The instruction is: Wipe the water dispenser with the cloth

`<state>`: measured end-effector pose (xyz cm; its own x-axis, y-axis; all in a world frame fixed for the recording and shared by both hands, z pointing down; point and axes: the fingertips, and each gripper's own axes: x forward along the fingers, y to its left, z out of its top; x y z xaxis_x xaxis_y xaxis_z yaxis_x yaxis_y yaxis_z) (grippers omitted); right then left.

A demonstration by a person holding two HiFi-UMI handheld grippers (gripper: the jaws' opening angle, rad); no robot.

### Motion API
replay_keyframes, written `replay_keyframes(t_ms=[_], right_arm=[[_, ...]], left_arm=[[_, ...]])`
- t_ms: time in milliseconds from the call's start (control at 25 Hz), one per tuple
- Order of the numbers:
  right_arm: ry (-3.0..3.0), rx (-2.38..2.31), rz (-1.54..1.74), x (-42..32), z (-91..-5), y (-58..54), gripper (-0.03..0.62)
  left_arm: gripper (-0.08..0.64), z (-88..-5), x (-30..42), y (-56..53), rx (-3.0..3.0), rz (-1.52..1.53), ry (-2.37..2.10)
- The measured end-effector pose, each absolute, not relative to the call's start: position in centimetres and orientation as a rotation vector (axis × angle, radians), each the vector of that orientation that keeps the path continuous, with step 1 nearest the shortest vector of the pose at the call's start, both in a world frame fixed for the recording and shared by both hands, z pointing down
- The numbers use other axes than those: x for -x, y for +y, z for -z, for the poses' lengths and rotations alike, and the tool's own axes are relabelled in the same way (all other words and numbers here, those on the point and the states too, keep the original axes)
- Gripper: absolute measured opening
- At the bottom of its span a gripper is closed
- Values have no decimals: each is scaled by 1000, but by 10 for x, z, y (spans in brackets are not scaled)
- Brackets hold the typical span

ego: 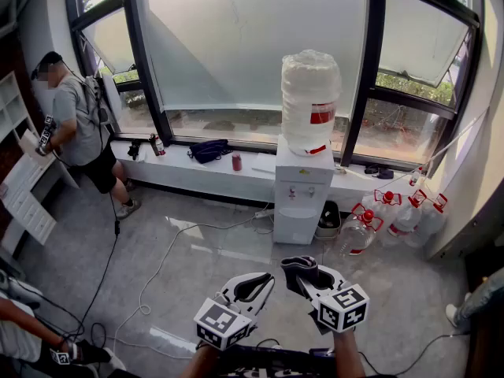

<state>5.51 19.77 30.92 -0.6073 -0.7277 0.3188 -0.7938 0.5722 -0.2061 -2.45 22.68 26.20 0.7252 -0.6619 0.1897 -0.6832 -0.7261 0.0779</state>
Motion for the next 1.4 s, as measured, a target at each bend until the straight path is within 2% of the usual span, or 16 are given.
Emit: replay_keyframes(t_ms=[920, 1400], right_arm=[[-2609, -1316, -566, -93, -326, 234, 114], [-2591, -1328, -649, -99, -344, 233, 114]], left_arm=[[41, -280, -1, 266, -2767, -254, -1086], [42, -290, -4, 253, -2745, -320, -1063]])
